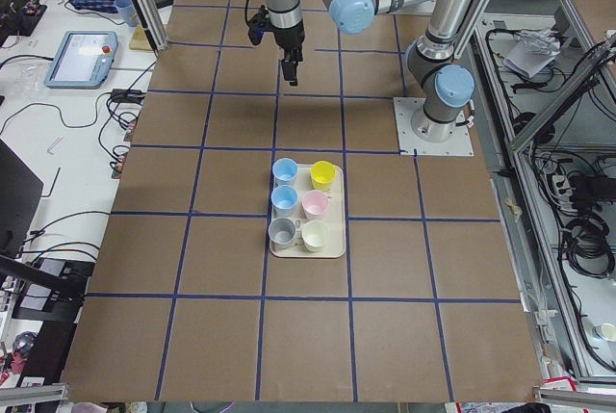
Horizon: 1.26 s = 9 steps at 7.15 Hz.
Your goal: Transfer IKEA cup to right arm and place on rack
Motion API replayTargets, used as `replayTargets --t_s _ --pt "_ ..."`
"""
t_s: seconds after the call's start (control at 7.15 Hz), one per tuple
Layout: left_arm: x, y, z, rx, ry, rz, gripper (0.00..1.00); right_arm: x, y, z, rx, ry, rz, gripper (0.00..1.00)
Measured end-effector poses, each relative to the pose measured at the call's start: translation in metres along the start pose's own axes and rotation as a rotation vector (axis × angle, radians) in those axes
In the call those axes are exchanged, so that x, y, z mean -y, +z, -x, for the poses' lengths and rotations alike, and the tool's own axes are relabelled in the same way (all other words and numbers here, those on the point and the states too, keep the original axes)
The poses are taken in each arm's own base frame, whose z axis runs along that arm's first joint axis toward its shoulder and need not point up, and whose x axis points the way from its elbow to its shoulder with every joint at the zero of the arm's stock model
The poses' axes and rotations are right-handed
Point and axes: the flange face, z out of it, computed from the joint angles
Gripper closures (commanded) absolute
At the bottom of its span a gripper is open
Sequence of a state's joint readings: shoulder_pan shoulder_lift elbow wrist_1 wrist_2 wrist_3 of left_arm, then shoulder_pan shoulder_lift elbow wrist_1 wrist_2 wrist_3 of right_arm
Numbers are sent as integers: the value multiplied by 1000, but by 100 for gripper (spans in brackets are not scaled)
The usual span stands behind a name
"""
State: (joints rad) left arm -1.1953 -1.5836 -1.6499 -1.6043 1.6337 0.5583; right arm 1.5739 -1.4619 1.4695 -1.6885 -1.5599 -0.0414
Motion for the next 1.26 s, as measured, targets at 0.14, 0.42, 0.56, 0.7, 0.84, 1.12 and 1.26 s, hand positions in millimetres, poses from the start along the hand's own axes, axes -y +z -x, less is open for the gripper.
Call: replayTargets --t_s 0.14,0.42,0.56,0.7,0.84,1.12,1.26 --pt "-5 13 24 14 72 -10 0 0 0 0 0 0 0 0" --pt "-21 40 66 20 192 -17 0 0 0 0 0 0 0 0" --pt "-33 60 90 12 228 -17 0 0 0 0 0 0 0 0" --pt "-44 82 113 19 266 -27 0 0 0 0 0 0 1 0" --pt "-51 103 130 31 312 -36 0 0 0 0 0 0 1 0" --pt "-52 128 153 55 383 -49 0 0 0 0 0 0 1 0" --pt "-48 136 165 79 390 -61 6 0 0 0 0 0 1 0"
